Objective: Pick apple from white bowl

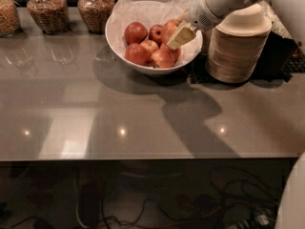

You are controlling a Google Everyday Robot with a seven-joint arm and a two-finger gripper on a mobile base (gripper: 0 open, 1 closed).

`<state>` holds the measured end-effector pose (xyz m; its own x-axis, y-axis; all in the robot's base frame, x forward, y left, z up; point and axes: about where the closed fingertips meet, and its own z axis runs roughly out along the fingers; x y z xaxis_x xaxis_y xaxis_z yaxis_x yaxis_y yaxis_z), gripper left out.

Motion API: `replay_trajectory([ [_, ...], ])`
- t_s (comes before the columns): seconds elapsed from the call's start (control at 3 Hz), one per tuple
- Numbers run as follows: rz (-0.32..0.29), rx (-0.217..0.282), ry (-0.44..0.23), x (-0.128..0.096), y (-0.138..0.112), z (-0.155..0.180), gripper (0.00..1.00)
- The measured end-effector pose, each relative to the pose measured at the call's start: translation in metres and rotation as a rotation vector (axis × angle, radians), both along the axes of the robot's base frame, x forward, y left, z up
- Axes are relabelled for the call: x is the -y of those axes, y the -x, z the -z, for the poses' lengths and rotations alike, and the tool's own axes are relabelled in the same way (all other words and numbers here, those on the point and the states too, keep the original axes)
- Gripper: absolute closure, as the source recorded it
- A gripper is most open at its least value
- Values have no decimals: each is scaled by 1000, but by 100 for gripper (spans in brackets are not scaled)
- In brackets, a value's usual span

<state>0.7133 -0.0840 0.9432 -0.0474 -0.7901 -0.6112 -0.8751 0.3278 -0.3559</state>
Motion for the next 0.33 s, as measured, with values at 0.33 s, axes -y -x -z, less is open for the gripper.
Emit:
replay_trajectory([
  [0.33, -63, 7, -42, 18, 38, -17, 100],
])
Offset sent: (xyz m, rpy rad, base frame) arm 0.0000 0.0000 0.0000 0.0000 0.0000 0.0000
